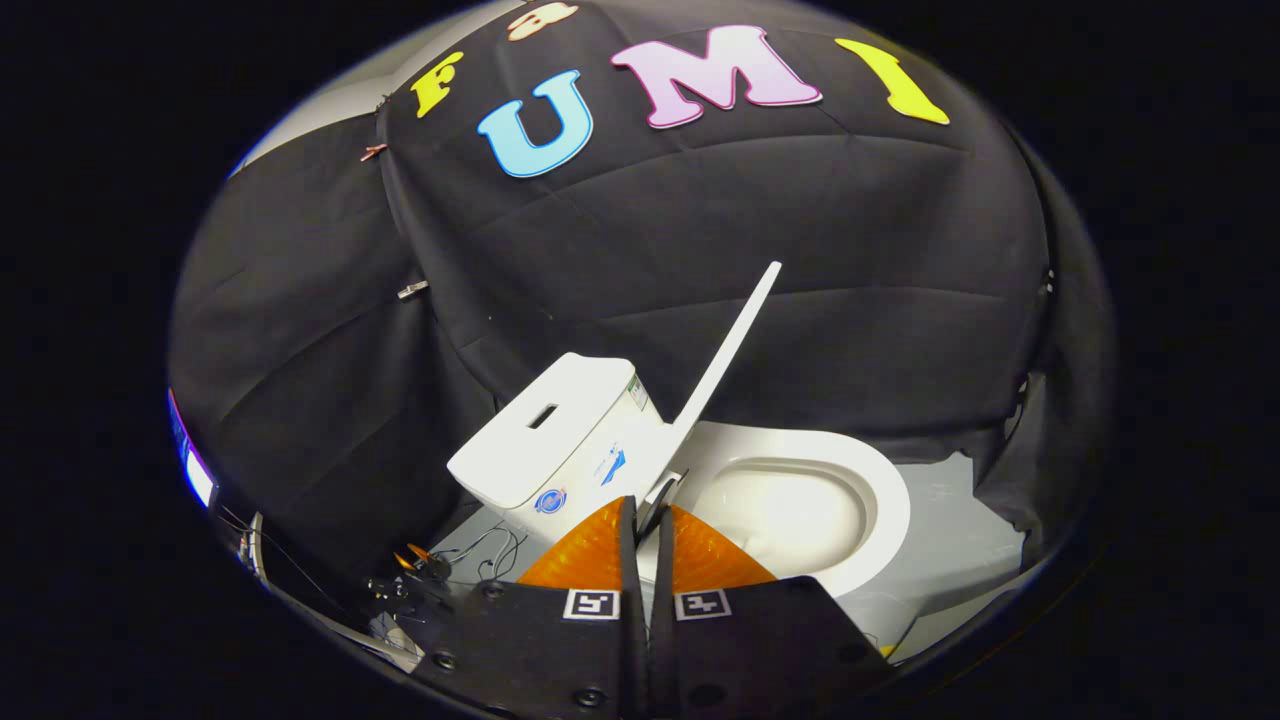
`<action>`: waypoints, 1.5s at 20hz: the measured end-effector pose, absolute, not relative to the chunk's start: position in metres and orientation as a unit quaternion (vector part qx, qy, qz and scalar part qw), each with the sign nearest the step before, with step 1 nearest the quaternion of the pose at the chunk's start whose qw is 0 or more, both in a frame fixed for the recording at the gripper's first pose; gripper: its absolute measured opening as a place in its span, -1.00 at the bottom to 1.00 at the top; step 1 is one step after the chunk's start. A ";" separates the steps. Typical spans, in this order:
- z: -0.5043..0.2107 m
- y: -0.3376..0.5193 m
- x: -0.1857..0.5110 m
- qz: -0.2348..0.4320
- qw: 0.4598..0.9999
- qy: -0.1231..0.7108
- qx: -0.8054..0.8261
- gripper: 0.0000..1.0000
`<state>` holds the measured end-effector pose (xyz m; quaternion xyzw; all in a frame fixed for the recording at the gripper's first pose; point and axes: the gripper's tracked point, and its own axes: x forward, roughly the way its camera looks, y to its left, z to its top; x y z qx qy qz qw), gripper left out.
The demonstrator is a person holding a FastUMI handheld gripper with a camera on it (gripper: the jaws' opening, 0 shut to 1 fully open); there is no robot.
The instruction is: Open the toilet lid.
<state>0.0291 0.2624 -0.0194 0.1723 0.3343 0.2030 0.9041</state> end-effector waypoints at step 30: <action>0.040 0.478 0.048 0.344 0.876 0.297 0.161 0.94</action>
